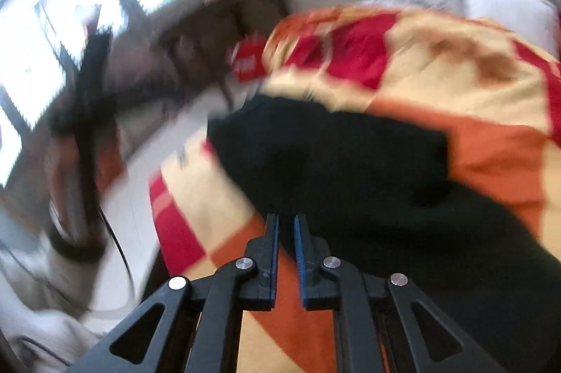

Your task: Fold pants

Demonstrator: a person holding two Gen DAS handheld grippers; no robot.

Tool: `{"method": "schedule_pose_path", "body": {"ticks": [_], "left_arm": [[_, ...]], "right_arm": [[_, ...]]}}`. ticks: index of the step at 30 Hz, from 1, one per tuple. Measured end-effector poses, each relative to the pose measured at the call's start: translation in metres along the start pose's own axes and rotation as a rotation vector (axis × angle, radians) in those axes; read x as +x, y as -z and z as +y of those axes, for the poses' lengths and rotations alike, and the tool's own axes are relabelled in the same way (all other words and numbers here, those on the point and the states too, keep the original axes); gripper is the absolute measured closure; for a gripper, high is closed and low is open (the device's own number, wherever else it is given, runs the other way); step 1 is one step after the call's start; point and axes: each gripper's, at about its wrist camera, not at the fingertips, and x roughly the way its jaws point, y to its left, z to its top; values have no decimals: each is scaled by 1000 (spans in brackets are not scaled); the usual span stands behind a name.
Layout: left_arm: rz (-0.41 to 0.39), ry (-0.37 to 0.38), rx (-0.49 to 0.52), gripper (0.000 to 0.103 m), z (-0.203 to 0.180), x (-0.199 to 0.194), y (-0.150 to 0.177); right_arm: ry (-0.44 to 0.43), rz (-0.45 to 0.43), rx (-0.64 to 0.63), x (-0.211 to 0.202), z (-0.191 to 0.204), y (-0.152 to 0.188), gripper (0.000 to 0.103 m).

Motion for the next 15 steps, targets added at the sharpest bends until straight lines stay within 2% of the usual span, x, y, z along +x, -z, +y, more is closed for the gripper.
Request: {"method": "schedule_pose_path", "body": {"ticks": [2, 4, 9, 10, 11, 12, 15], "left_arm": [[40, 1, 43, 51, -15, 15, 7], [66, 4, 62, 51, -24, 28, 12], [84, -40, 94, 51, -38, 46, 22], [89, -41, 98, 51, -40, 48, 23], [96, -39, 100, 51, -41, 51, 24], [101, -40, 100, 51, -41, 53, 24], [102, -41, 91, 51, -40, 57, 23]], "right_arm": [[102, -35, 74, -6, -25, -13, 79], [144, -28, 128, 4, -45, -21, 77], [76, 33, 198, 46, -73, -34, 77], [39, 17, 200, 50, -74, -35, 77], [27, -4, 198, 53, -73, -37, 86], [46, -16, 191, 54, -72, -39, 93], [111, -49, 164, 57, -73, -50, 96]]}}
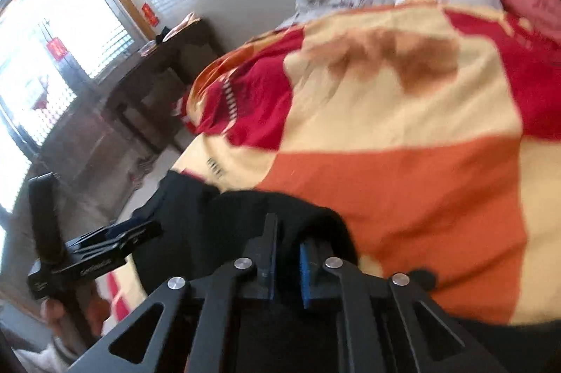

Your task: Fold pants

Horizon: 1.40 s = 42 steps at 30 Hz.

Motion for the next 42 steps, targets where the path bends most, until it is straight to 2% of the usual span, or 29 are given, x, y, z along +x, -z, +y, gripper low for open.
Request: {"method": "schedule_pose_path", "body": {"ticks": [5, 8, 11, 16, 17, 19, 22, 24, 26, 28, 30, 33, 34, 35, 38, 42], "left_arm": [[7, -3, -13, 51, 0, 12, 0], [8, -33, 4, 51, -6, 14, 0], [12, -36, 9, 51, -8, 9, -2], [-19, 6, 23, 51, -22, -11, -1], [-27, 12, 33, 51, -26, -14, 0], [-40, 42, 63, 51, -39, -21, 2], [-36, 71, 105, 51, -57, -24, 3], [-25, 87, 122, 50, -69, -21, 4], [-7, 106, 126, 51, -76, -17, 4], [6, 121, 133, 51, -86, -14, 5], [9, 114, 151, 51, -95, -11, 8], [24, 111, 173, 51, -107, -7, 11], [32, 110, 179, 51, -110, -6, 12], [41, 110, 183, 51, -113, -4, 13], [53, 118, 188, 51, -116, -5, 13], [38, 126, 181, 51, -115, -9, 10]], "right_arm": [[132, 9, -38, 26, -10, -6, 97], [131, 34, -12, 35, -17, -2, 97], [73, 34, 38, 16, -22, -3, 96], [103, -32, 74, -62, -33, 19, 87], [132, -38, 81, -76, -39, 26, 86], [245, -57, 99, -114, -56, 46, 84], [462, -93, 135, -165, -90, 75, 79], [587, -86, 163, -190, -114, 90, 76], [654, -55, 202, -203, -138, 101, 76], [643, -39, 248, -211, -159, 110, 76], [585, -33, 265, -211, -171, 115, 76], [499, -76, 275, -205, -181, 121, 76], [488, -98, 284, -207, -182, 122, 90], [473, -104, 287, -207, -180, 121, 95], [475, -148, 233, -221, -157, 117, 95], [531, -176, 192, -254, -139, 120, 96]]}}
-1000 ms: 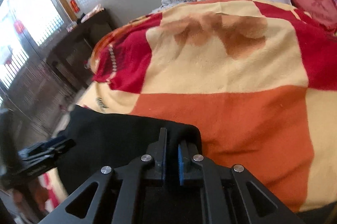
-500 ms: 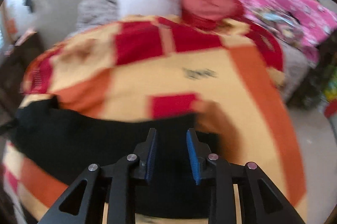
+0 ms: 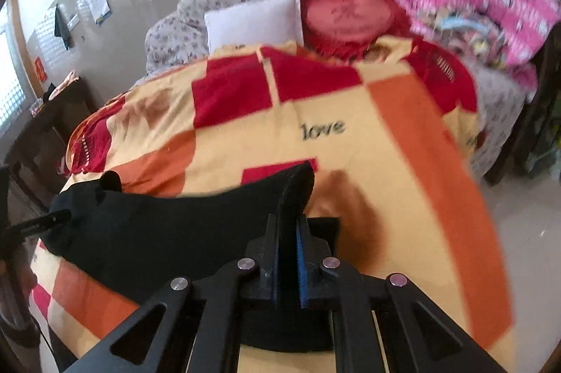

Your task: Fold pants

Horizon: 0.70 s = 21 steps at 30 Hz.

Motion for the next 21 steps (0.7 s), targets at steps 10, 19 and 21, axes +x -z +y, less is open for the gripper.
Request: {"method": "schedule_pose_path", "body": {"ticks": [10, 19, 21], "left_arm": [[2, -43, 39, 51, -6, 9, 8], [-33, -63, 29, 51, -8, 1, 6], [-38, -71, 28, 51, -5, -1, 5]], "right_arm": [[116, 42, 67, 18, -17, 18, 96], [-120, 50, -15, 18, 45, 0, 93], [-180, 85, -19, 34, 62, 3, 93]]}}
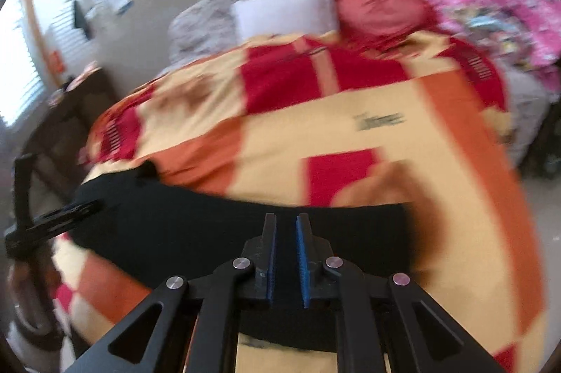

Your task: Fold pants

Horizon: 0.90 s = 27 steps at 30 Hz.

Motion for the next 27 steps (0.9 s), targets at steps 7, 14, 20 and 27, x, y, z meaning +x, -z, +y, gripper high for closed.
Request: {"method": "schedule_pose_path", "body": {"ticks": [7, 14, 20, 27], "left_arm": [[13, -22, -35, 51, 19, 7, 1], [47, -25, -36, 50, 18, 27, 1], [39, -9, -60, 51, 24, 15, -1], [-20, -49, -106, 51, 50, -13, 4]], "right_arm": [[-12, 57, -71, 50, 36, 3, 93], [63, 76, -98, 70, 36, -12, 92], [25, 45, -110, 46, 49, -14, 92], [-45, 44, -159, 27, 69, -3, 88]]}}
